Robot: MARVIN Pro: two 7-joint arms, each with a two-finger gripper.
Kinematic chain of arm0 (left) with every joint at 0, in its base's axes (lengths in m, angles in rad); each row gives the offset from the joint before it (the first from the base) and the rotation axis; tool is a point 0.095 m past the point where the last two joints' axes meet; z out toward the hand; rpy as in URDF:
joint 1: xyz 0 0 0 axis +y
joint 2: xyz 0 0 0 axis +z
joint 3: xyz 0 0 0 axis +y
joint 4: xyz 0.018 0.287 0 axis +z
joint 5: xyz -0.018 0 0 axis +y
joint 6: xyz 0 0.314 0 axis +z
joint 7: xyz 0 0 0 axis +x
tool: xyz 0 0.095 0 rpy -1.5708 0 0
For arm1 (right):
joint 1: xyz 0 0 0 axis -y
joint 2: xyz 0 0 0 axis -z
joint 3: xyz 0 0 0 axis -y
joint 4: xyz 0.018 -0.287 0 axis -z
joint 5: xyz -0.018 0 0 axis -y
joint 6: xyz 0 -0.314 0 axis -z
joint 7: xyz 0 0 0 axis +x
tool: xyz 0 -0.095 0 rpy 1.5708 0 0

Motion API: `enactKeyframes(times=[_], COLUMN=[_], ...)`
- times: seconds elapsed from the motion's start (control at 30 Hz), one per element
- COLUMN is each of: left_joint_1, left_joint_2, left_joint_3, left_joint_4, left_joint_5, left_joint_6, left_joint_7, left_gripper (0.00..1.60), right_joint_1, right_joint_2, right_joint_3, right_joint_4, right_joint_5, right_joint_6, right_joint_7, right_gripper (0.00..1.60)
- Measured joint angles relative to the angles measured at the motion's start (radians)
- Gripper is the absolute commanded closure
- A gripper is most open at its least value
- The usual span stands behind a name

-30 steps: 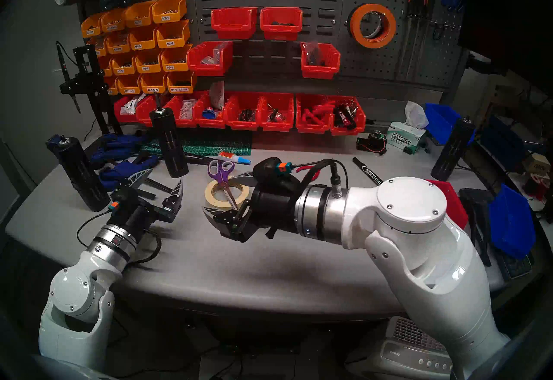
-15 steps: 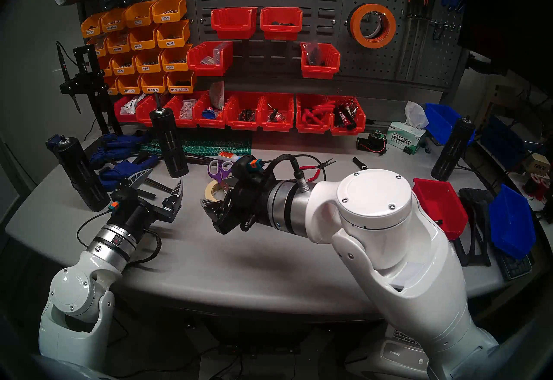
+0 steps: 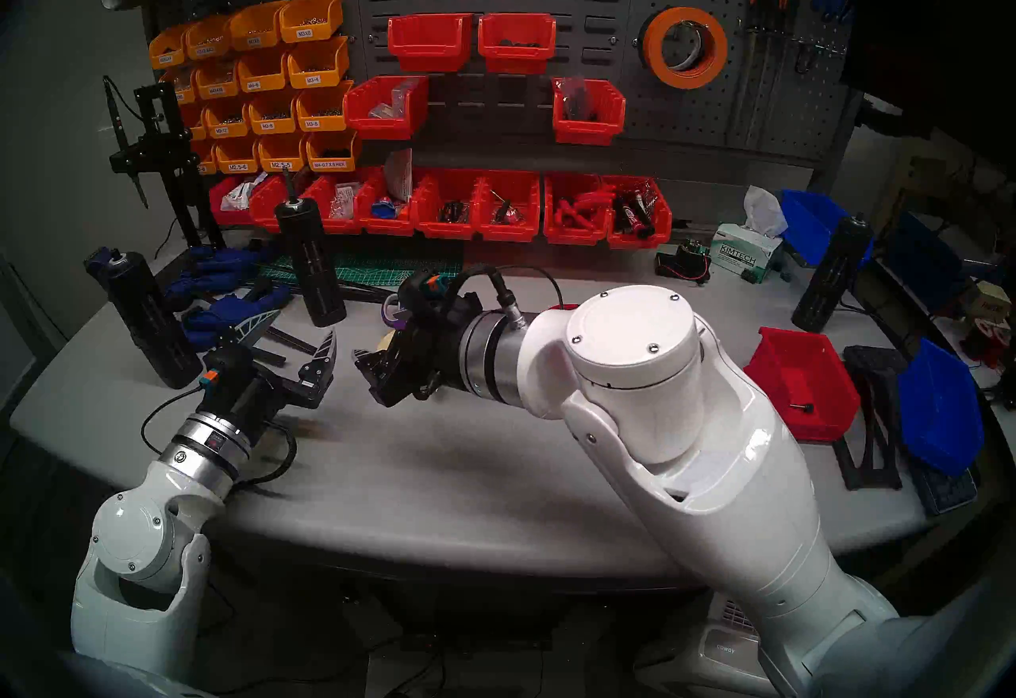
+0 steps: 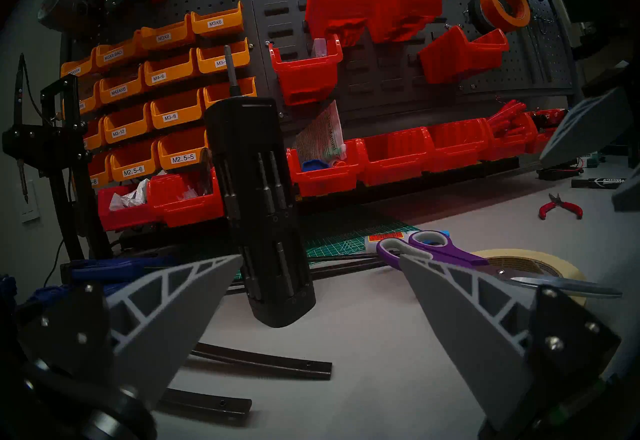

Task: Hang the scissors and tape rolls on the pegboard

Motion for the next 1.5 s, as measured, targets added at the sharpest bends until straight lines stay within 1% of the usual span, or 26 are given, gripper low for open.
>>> enactKeyframes(times=[0.13, 0.23, 0.33, 0.7, 0.8, 0.97, 1.33, 1.47, 1.5], left_joint_1=[0.0, 0.0, 0.0, 0.0, 0.0, 0.0, 0.0, 0.0, 0.0], left_joint_2=[0.0, 0.0, 0.0, 0.0, 0.0, 0.0, 0.0, 0.0, 0.0], left_joint_3=[0.0, 0.0, 0.0, 0.0, 0.0, 0.0, 0.0, 0.0, 0.0], left_joint_4=[0.0, 0.0, 0.0, 0.0, 0.0, 0.0, 0.0, 0.0, 0.0], left_joint_5=[0.0, 0.0, 0.0, 0.0, 0.0, 0.0, 0.0, 0.0, 0.0], left_joint_6=[0.0, 0.0, 0.0, 0.0, 0.0, 0.0, 0.0, 0.0, 0.0], left_joint_7=[0.0, 0.0, 0.0, 0.0, 0.0, 0.0, 0.0, 0.0, 0.0], left_gripper=[0.0, 0.0, 0.0, 0.0, 0.0, 0.0, 0.0, 0.0, 0.0], right_joint_1=[0.016, 0.023, 0.032, 0.059, 0.066, 0.087, 0.158, 0.18, 0.187], right_joint_2=[0.024, 0.041, 0.057, 0.114, 0.124, 0.128, 0.115, 0.115, 0.115], right_joint_3=[-0.003, -0.001, -0.002, -0.024, -0.027, -0.042, -0.132, -0.142, -0.143], right_joint_4=[0.006, 0.006, 0.006, 0.017, 0.026, 0.055, 0.123, 0.141, 0.146], right_joint_5=[0.022, 0.04, 0.059, 0.119, 0.134, 0.161, 0.218, 0.234, 0.238], right_joint_6=[0.0, 0.0, 0.0, -0.001, -0.001, -0.001, -0.001, -0.001, -0.001], right_joint_7=[-0.005, -0.011, -0.018, -0.059, -0.072, -0.097, -0.151, -0.166, -0.171], right_gripper=[0.28, 0.33, 0.35, 0.25, 0.26, 0.27, 0.34, 0.4, 0.4])
